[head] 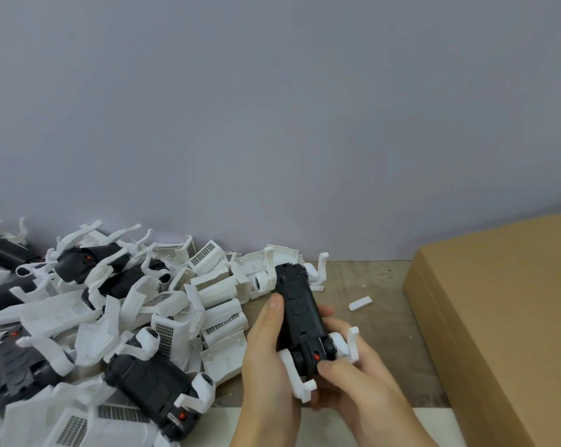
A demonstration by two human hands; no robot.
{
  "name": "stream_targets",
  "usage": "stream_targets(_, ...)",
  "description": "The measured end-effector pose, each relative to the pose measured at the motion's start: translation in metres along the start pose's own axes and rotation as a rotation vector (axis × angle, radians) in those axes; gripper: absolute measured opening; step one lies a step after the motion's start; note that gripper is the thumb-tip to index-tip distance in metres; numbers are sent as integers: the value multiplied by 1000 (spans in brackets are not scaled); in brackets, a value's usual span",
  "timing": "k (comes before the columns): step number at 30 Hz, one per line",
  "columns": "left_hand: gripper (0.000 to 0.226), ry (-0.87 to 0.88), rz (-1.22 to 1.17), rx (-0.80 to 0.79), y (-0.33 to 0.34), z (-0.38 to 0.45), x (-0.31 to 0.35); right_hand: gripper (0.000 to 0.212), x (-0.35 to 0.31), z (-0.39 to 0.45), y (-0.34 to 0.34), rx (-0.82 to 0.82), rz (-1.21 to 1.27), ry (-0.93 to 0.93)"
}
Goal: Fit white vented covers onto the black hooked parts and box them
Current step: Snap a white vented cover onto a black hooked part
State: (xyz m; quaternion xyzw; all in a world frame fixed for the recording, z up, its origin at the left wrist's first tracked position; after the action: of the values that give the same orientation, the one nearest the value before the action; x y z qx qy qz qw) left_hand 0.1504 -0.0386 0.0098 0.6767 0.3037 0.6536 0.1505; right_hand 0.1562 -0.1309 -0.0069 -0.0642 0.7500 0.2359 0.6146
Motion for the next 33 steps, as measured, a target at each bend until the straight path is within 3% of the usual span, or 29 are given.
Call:
stream_targets(8, 81, 31, 63, -11, -1, 6, -1, 42, -1, -2, 0, 83, -22, 31)
stream_targets(13, 72, 25, 131, -10, -2, 5, -2, 36, 2, 1, -2, 92, 65, 33)
stream_targets(17, 80, 22, 112, 10, -2, 4, -3, 40, 1, 1, 0, 48, 107, 24)
stream_targets(33, 78, 36, 18, 6, -3, 6, -4, 49, 1, 2, -1, 72, 98, 29)
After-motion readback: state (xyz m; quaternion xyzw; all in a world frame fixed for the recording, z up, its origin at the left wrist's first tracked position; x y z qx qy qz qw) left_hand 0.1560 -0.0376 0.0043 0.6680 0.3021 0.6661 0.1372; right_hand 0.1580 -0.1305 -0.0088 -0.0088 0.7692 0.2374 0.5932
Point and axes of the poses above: each hand's wrist, its own z-axis towards the middle knuckle, its own y-axis out of the palm, x = y × z, the point moved 5 cm from there along z, towards the middle knuckle, and after that the axes turned 8 degrees about y, right-handed, at the moved point
